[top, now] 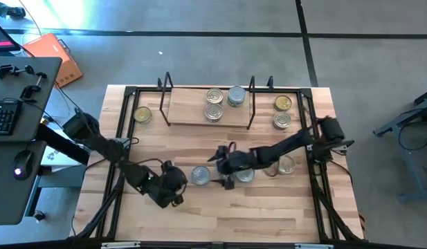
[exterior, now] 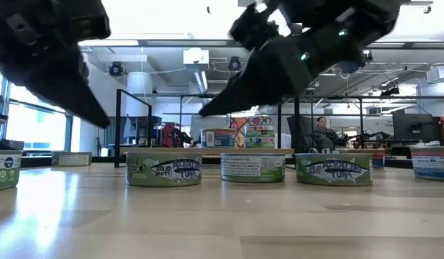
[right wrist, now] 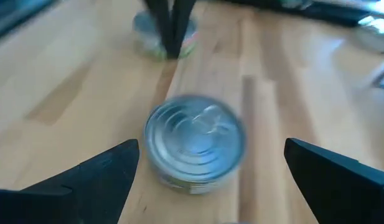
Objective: Stack canned seafood by type on shelf
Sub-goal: Put the green tuna can on the shelf
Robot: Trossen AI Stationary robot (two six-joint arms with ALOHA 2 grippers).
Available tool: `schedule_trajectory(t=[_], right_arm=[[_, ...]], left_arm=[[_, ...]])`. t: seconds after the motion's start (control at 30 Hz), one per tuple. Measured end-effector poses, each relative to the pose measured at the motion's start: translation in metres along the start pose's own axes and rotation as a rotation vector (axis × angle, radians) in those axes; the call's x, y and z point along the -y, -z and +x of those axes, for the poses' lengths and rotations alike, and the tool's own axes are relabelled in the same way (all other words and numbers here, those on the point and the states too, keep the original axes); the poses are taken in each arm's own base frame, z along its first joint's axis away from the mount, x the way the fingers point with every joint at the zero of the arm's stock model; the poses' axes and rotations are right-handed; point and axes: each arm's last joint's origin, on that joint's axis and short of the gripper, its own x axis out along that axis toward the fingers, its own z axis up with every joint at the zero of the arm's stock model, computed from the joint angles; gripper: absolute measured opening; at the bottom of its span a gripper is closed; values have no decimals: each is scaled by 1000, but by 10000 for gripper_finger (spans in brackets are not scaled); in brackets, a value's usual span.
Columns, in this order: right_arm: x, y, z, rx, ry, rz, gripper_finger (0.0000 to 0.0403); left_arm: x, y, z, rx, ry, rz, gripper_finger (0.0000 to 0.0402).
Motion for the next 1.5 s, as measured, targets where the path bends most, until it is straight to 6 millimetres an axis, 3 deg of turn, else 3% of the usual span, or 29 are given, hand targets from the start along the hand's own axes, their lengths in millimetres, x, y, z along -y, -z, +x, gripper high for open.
schedule_trajectory(t=[0.2,0.37,0.57,0.9,1.2,1.5], right_arm=[[-3,-5,36,-148,-22,-42,394],[-3,3,51,-164,-19,-47,394],[1,8,55,-159,-7,-42,394],[18,21,66,-142,-52,74,394],[21,26,73,-100,-88,47,394],[24,25,73,-87,-78,53,356]], left_arm=[[7,15,15,-2,-23,-11,0],[3,21,36,32,-120,-1,0],[-2,19,49,70,-175,34,0],[-6,16,52,85,-211,58,0],[-8,17,52,80,-222,60,0],[-10,16,47,59,-231,76,0]])
